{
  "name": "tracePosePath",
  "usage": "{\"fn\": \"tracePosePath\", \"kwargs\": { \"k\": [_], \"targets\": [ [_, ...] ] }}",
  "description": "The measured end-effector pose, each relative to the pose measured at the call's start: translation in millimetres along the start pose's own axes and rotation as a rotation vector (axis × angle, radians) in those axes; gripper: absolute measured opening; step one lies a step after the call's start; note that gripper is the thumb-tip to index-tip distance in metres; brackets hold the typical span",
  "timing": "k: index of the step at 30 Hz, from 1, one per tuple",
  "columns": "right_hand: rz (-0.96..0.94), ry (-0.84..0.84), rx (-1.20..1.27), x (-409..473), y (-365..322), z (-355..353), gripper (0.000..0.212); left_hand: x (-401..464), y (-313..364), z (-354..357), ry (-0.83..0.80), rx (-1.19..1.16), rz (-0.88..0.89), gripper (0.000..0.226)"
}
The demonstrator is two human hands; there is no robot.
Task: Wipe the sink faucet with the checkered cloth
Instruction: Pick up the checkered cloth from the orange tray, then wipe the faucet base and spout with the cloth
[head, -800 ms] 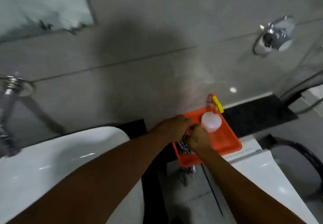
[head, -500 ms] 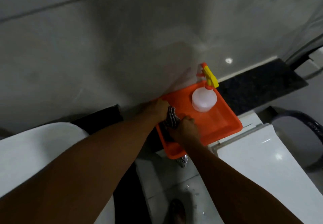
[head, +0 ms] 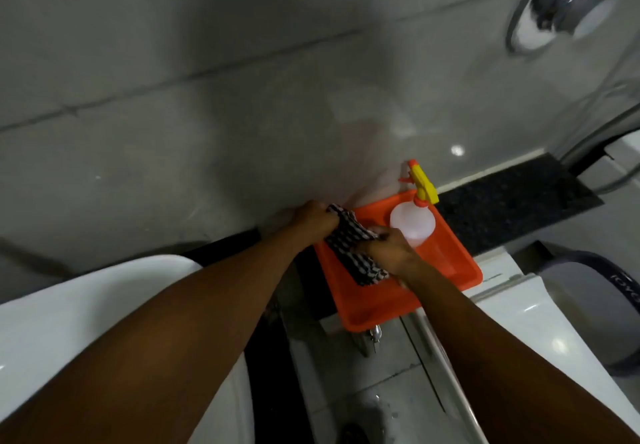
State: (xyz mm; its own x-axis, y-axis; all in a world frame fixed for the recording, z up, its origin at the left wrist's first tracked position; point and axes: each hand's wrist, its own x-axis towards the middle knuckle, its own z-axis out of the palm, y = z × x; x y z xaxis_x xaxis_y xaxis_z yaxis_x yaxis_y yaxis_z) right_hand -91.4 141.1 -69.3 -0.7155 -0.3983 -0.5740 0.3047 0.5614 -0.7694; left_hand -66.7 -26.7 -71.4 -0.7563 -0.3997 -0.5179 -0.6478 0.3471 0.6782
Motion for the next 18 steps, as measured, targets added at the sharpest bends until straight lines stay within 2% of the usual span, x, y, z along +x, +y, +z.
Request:
{"fn": "tracePosePath", "kwargs": {
  "k": [2, 4, 7, 11, 15, 18],
  "targets": [
    [-0.085, -0.049, 0.063, -26, -32, -6, 0.033, -28, 13, -32, 0.045, -0.314, -0.032, 0.026],
    [-0.182, -0.098, 0.066, -54, -68, -4, 0.034, -65, 21, -68, 0.018, -0.516, -0.092, 0.002],
    [-0.255, -0.241, 0.066, -94, -125, 9, 0.031, -123, 25, -130, -0.065, -0.711, -0.108, 0.008],
    [-0.322, -0.372, 0.039, -142, -200, 40, 0.029, -197, 25, -214, 0.014, -0.78, -0.011, 0.006],
    [-0.414, -0.432, -0.062, -182, -266, 92, 0.008, -272, 5, -294, 0.124, -0.708, 0.097, 0.019],
    [-0.503, -0.404, -0.111, -201, -304, 139, 0.017, -318, -21, -349, 0.289, -0.621, 0.09, 0.04]
  ]
}}
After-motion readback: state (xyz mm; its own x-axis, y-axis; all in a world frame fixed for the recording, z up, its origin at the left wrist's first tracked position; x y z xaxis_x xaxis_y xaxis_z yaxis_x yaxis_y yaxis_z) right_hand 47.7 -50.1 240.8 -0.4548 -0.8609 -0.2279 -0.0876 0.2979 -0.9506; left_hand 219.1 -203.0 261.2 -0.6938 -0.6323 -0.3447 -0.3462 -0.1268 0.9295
